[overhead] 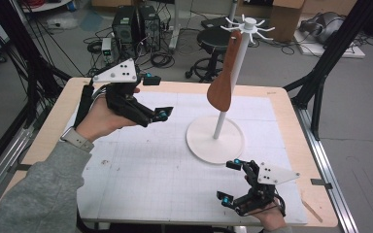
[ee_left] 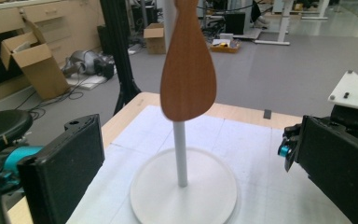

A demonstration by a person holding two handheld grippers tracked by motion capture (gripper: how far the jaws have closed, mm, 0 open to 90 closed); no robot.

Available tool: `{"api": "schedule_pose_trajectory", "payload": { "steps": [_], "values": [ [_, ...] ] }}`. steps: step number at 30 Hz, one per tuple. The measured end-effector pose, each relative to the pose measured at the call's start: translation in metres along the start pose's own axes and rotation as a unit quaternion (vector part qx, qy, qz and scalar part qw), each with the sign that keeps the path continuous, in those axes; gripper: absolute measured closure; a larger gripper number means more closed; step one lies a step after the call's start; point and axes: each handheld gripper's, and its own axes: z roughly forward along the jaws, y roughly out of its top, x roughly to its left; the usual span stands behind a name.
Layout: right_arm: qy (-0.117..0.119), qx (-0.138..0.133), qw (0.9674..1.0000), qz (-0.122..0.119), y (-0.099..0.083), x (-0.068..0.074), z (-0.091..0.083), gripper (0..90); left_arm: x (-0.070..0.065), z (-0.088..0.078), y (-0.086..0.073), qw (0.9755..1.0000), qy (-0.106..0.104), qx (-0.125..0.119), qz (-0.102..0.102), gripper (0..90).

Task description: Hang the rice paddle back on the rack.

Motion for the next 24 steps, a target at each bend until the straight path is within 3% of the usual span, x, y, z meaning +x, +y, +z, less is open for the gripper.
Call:
{"api": "schedule_pose_trajectory", "payload": {
  "steps": [8, 13, 17, 24],
  "values": [
    [-0.004, 0.002, 1.0000, 0.003, 0.000, 0.002, -0.002, 1.5, -0.002, -0.017, -0.014, 1.0000, 0.002, 0.005, 0.007, 1.8],
    [-0.005, 0.004, 1.0000, -0.001, -0.001, 0.002, 0.000, 1.5, -0.005, -0.028, -0.022, 0.9999, 0.005, -0.008, -0.005, 1.8],
    [-0.003, 0.008, 1.0000, -0.001, -0.001, 0.002, 0.002, 1.5, -0.008, -0.037, -0.028, 0.9999, 0.007, -0.008, 0.002, 1.8],
    [-0.001, 0.013, 0.9999, -0.006, 0.000, 0.003, 0.004, 1.5, -0.007, -0.056, -0.042, 0.9996, 0.028, -0.008, -0.002, 1.8]
  ]
}}
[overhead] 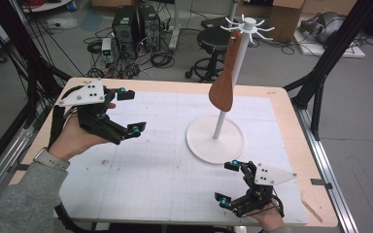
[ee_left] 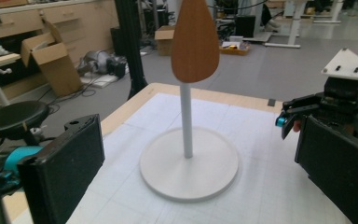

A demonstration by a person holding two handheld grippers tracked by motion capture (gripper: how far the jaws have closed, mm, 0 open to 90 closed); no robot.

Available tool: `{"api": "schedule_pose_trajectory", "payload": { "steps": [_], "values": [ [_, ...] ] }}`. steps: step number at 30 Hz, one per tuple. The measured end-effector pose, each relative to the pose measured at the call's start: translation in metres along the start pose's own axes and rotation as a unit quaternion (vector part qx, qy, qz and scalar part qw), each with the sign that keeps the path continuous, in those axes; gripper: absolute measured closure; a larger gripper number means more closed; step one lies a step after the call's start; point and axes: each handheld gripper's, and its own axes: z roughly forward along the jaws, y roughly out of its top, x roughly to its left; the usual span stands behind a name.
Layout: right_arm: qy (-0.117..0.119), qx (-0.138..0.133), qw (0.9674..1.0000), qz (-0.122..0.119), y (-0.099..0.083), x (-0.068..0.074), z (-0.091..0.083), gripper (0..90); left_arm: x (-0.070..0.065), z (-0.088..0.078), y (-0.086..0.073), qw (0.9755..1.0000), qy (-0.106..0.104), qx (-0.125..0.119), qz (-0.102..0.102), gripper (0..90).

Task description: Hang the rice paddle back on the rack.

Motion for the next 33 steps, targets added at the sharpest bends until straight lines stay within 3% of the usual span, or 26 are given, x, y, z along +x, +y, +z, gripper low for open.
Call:
{"api": "schedule_pose_trajectory", "payload": {
  "steps": [7, 17, 24, 33],
  "values": [
    [0.001, 0.004, 1.0000, -0.003, 0.001, 0.003, 0.002, 1.4, -0.001, -0.021, -0.011, 0.9998, 0.018, -0.001, 0.003, 1.8],
    [-0.001, 0.006, 1.0000, -0.007, 0.002, 0.002, 0.005, 1.5, 0.001, -0.042, -0.034, 0.9989, 0.046, 0.000, -0.011, 1.8],
    [-0.002, 0.009, 0.9999, -0.010, 0.002, 0.003, 0.006, 1.5, -0.004, -0.054, -0.055, 0.9983, 0.056, 0.012, 0.001, 1.8],
    [-0.007, 0.009, 0.9999, -0.011, 0.002, 0.002, 0.008, 1.5, -0.006, -0.075, -0.082, 0.9972, 0.067, -0.017, -0.027, 1.8]
  ]
}}
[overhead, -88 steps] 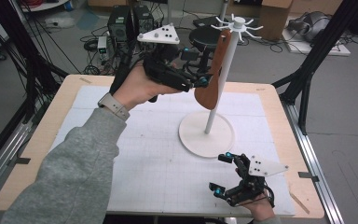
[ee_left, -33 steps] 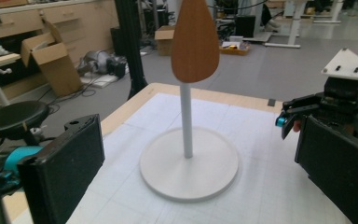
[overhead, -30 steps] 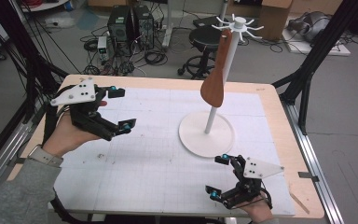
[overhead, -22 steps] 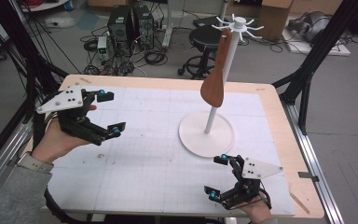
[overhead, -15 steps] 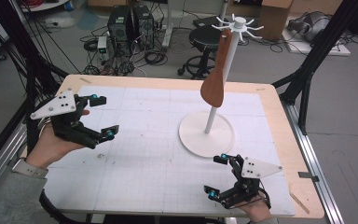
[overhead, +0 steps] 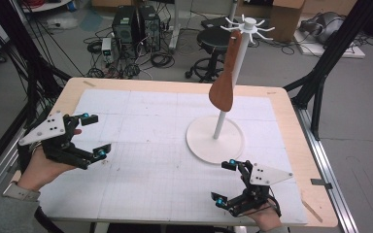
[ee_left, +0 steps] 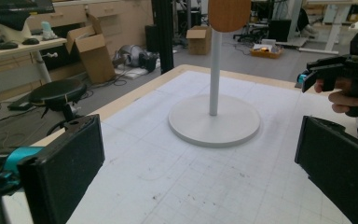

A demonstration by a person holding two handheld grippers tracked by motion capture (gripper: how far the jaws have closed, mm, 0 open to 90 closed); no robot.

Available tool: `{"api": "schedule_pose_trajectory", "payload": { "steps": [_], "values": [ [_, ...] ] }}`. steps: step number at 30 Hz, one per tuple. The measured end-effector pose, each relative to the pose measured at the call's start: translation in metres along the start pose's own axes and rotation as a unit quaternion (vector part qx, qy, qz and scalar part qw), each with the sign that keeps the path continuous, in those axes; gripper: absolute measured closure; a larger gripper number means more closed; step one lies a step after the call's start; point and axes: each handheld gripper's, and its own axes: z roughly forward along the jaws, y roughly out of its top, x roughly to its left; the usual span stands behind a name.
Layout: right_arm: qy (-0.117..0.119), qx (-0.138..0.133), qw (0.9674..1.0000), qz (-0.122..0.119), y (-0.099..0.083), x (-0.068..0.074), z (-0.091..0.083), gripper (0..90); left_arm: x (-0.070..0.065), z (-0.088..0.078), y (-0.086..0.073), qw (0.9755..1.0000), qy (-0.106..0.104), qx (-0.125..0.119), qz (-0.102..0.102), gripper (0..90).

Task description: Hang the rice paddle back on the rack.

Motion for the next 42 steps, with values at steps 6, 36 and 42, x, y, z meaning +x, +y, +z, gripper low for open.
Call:
{"api": "schedule_pose_trajectory", "payload": {
  "steps": [6, 36, 42],
  "values": [
    [-0.001, 0.002, 1.0000, 0.002, 0.000, 0.000, 0.001, 1.5, -0.001, -0.016, -0.014, 0.9996, 0.009, -0.021, -0.015, 1.8],
    [-0.024, -0.010, 0.9997, 0.000, 0.002, -0.009, 0.000, 1.5, -0.010, -0.060, -0.067, 0.9972, 0.061, -0.026, -0.033, 1.8],
    [-0.046, -0.016, 0.9988, 0.005, 0.002, -0.010, -0.005, 1.5, -0.014, -0.065, -0.077, 0.9973, 0.063, -0.020, -0.034, 1.8]
  ]
}}
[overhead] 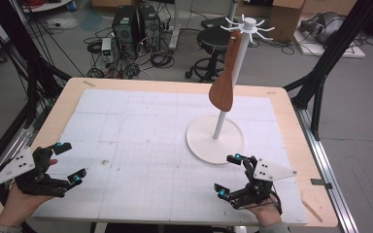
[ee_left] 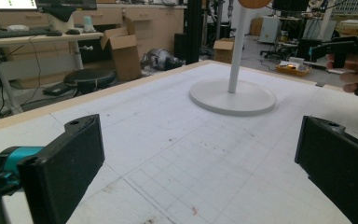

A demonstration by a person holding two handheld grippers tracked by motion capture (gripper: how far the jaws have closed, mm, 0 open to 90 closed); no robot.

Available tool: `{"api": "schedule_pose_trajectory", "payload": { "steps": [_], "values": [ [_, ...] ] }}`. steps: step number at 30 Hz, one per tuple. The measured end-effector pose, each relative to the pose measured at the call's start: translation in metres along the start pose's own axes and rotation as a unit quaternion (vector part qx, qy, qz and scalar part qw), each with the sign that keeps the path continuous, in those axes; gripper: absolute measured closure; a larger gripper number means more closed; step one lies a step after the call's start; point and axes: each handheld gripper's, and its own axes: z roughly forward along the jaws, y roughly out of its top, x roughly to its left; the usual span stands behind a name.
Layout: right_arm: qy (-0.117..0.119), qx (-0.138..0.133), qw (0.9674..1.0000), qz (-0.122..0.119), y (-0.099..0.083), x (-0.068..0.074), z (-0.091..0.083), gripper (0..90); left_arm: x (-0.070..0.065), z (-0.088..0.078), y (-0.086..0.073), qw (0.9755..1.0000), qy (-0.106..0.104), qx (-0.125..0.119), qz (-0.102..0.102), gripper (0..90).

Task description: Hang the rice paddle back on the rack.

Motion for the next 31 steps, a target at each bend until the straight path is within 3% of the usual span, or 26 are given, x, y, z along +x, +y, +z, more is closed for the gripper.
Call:
{"api": "schedule_pose_trajectory", "payload": {
  "steps": [16, 27, 31],
  "values": [
    [-0.063, -0.017, 0.9979, -0.004, -0.004, -0.009, -0.022, 1.5, 0.001, -0.010, -0.016, 0.9999, 0.011, -0.002, -0.012, 1.8],
    [-0.100, -0.026, 0.9946, 0.008, -0.008, -0.014, -0.036, 1.5, 0.006, -0.024, -0.028, 0.9987, 0.046, 0.002, -0.023, 1.8],
    [-0.101, -0.031, 0.9943, 0.006, -0.007, -0.014, -0.036, 1.5, 0.008, -0.027, -0.028, 0.9982, 0.054, -0.005, -0.027, 1.8]
  ]
}}
